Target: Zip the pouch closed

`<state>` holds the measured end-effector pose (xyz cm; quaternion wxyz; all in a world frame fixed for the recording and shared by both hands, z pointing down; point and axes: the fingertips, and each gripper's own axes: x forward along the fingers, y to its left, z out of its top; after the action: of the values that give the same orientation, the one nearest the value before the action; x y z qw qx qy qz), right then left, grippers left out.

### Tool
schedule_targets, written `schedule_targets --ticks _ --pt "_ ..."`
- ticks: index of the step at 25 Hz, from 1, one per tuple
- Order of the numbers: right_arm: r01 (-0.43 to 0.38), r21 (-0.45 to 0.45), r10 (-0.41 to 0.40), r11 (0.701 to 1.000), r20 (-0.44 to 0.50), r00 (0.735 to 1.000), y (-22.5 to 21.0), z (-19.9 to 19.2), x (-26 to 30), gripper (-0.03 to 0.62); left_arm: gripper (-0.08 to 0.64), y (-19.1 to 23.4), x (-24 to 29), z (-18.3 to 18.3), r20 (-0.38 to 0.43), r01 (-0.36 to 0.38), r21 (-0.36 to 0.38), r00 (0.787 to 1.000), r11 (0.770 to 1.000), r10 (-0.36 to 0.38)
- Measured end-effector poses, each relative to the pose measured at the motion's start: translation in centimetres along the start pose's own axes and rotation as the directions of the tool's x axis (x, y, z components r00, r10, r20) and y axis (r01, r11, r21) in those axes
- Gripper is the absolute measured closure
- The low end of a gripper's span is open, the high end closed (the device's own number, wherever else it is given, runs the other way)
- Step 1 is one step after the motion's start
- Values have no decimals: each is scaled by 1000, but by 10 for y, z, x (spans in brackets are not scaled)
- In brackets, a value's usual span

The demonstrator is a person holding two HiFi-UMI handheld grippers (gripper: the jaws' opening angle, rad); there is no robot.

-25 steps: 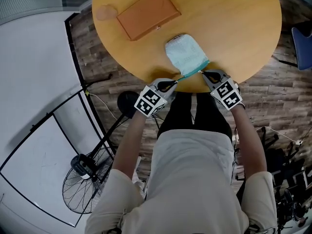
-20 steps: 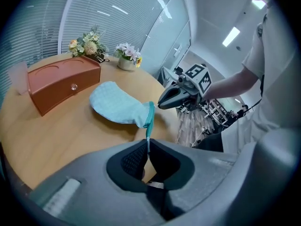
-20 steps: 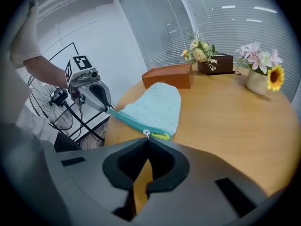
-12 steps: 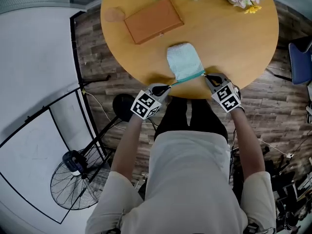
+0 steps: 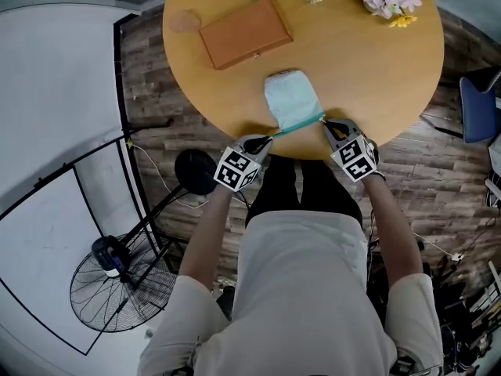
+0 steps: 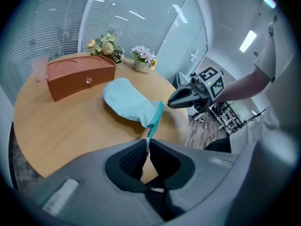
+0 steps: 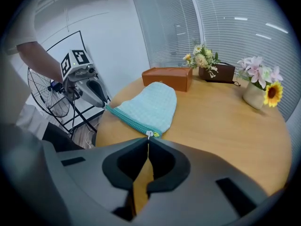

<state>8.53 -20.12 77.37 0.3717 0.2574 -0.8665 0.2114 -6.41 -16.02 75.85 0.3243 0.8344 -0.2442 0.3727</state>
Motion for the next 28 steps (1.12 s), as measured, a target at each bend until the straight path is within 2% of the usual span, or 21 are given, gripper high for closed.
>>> schedule_targets --ticks 8,12,14,17,19,28 --pt "-14 -17 13 1000 -53 998 0 -13 8 583 529 -5 4 -4 16 -25 -46 1000 999 26" --pt "-29 -12 28 1000 -71 997 4 -17 9 500 528 -7 7 -7 32 -38 -55 999 998 40" --pt "-38 -17 37 999 -69 997 8 -17 6 483 524 -6 8 -8 40 -47 -62 998 997 49" --pt "-49 -20 48 999 -50 998 16 -13 -5 483 446 -8 9 -7 46 -63 -67 997 996 66" --pt "-52 -19 51 998 -32 998 22 -9 -15 482 425 -12 6 -7 54 -72 -67 996 995 76" --pt "-12 8 12 1000 74 997 29 29 -76 483 405 -43 -37 19 146 -106 -57 983 993 113"
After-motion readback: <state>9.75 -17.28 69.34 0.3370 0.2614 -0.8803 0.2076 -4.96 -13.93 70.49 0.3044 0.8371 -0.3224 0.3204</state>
